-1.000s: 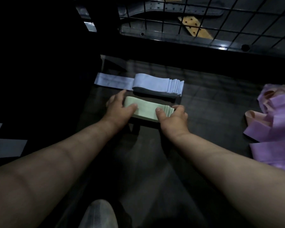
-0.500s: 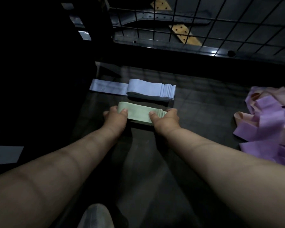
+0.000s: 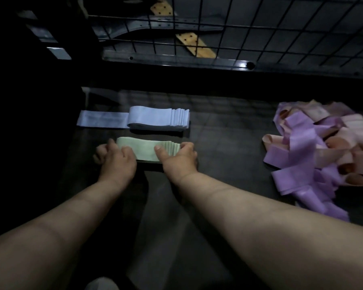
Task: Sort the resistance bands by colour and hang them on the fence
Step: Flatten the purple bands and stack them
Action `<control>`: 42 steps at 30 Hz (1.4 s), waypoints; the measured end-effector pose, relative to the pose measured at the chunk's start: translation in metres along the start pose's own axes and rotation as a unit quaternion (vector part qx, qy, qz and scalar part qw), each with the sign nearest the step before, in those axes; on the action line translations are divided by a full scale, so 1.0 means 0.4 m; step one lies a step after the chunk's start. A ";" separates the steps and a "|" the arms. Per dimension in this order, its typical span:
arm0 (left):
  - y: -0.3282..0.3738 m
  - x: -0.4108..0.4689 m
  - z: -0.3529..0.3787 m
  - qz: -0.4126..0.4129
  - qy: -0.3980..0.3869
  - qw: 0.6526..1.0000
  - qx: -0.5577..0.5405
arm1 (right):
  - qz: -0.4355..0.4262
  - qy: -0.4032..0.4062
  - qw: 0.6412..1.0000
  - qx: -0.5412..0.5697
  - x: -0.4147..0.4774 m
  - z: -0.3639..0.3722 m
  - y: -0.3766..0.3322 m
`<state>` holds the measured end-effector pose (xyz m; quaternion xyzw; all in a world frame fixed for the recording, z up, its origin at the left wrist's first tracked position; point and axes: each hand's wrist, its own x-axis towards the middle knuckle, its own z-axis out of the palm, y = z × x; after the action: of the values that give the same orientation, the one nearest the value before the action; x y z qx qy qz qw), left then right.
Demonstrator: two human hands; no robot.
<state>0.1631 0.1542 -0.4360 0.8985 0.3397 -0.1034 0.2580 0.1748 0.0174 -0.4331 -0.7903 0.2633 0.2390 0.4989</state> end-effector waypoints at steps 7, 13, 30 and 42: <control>0.021 -0.047 -0.001 0.187 0.043 0.976 0.107 | 0.027 -0.008 1.000 0.007 -0.038 -0.041 0.002; 0.130 -0.168 0.052 0.360 0.012 0.930 0.075 | -0.114 -0.081 0.968 -0.206 -0.041 -0.217 0.099; 0.391 -0.473 0.315 0.325 -0.403 0.855 -0.038 | -0.323 -0.046 0.772 -0.545 -0.005 -0.759 0.259; 0.513 -0.492 0.193 0.246 -0.410 0.845 -0.241 | -0.308 -0.029 0.929 -0.204 -0.094 -0.900 0.081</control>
<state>0.1512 -0.1273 -0.3494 0.7380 -0.0149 -0.3099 0.5993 0.1667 -0.3171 -0.2909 -0.9102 -0.0617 0.1452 0.3830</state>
